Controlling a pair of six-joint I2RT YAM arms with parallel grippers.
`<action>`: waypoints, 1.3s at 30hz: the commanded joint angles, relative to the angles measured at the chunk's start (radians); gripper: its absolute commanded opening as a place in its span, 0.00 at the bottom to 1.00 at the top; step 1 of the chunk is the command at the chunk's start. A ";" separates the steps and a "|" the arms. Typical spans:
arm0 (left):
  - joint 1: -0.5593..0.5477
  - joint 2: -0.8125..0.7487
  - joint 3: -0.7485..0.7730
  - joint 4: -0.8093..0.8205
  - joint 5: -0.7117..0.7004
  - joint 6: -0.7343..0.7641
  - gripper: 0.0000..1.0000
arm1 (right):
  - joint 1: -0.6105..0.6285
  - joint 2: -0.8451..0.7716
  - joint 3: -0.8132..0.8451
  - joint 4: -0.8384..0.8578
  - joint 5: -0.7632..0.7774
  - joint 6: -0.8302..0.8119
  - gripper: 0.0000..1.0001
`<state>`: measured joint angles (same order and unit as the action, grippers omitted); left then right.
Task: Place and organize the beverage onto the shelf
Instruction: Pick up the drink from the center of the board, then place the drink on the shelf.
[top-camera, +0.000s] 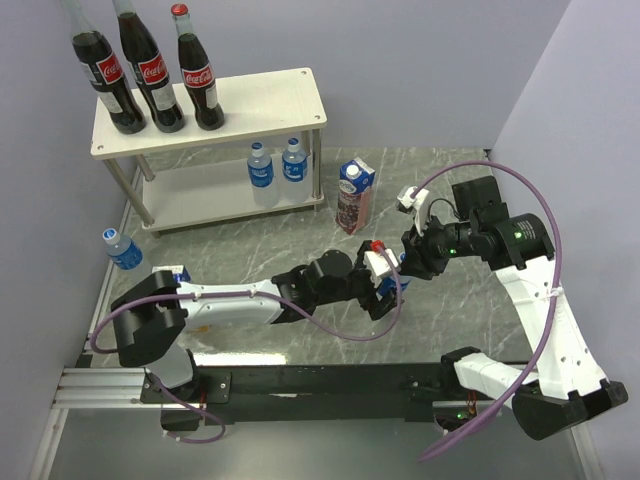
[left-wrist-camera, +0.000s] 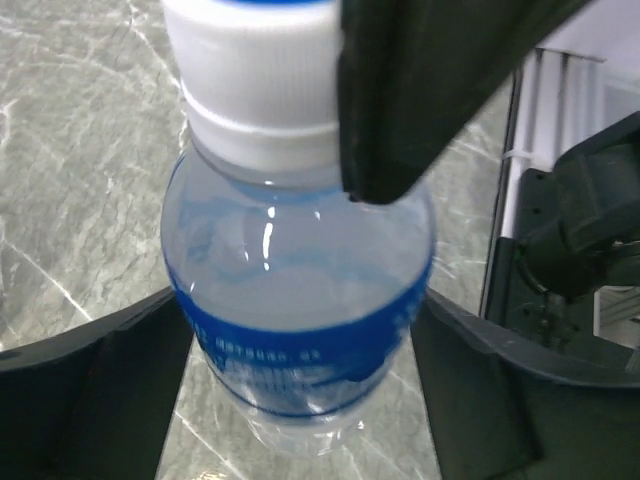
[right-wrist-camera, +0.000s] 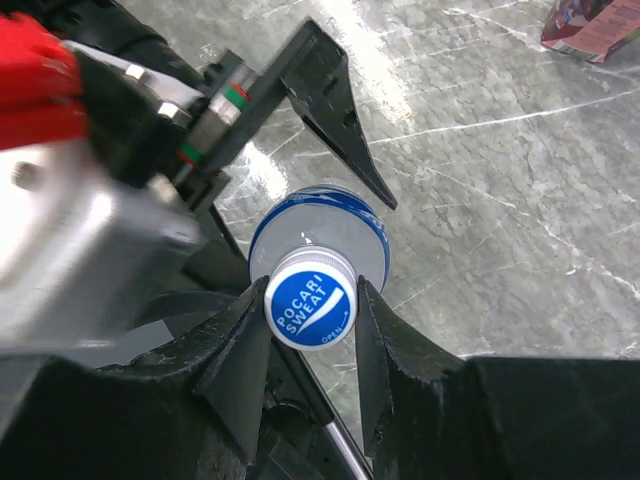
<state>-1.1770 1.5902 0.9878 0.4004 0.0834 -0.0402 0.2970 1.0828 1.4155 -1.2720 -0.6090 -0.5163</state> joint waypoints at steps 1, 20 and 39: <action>-0.006 0.020 0.064 0.008 -0.031 0.022 0.87 | 0.008 -0.040 0.063 0.103 -0.048 0.025 0.00; -0.001 -0.113 -0.115 0.138 -0.158 -0.067 0.00 | 0.017 -0.078 0.023 0.262 0.027 0.154 0.84; 0.387 -0.492 -0.325 0.106 -0.353 -0.222 0.00 | -0.279 -0.168 -0.440 0.855 0.022 0.420 0.84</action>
<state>-0.8383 1.1702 0.6670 0.3374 -0.2413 -0.2356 0.0208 0.9527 0.9768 -0.5594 -0.5404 -0.1215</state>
